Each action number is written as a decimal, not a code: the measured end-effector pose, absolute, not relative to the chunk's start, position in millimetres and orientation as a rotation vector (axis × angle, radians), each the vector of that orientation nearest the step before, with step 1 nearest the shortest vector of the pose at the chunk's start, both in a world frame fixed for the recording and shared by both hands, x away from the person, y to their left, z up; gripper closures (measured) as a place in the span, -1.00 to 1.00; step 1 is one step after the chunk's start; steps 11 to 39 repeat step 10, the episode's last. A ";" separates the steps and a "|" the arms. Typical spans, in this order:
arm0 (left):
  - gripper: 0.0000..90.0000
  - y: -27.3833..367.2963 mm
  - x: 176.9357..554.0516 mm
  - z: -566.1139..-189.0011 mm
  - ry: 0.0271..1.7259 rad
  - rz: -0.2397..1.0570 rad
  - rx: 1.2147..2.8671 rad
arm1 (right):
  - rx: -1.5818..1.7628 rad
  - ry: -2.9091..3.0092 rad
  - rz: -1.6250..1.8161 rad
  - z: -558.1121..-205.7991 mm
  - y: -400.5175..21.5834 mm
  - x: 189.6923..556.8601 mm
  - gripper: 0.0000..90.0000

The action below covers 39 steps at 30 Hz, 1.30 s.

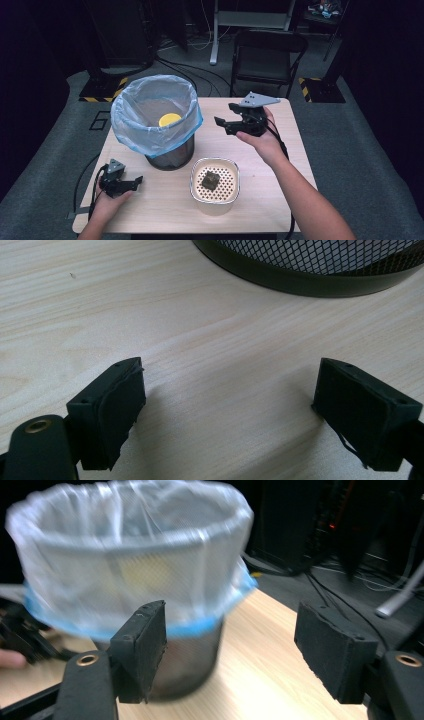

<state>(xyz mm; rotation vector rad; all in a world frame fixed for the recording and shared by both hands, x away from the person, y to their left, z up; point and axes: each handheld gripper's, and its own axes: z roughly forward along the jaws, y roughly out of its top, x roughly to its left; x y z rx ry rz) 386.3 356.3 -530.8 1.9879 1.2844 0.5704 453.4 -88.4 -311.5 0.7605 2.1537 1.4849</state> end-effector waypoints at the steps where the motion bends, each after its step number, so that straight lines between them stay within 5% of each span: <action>1: -0.71 356.3 386.3 -530.8 1.284 0.571 1.988 | 0.762 2.154 1.468 -316.6 -92.9 452.1 -0.37; 10: -0.71 356.6 386.4 -530.3 1.290 0.564 1.992 | 0.855 2.139 1.391 -372.0 -137.2 431.8 -0.38; 39: -0.71 356.6 386.4 -530.3 1.290 0.564 1.992 | 0.855 2.139 1.391 -372.0 -137.2 431.8 -0.38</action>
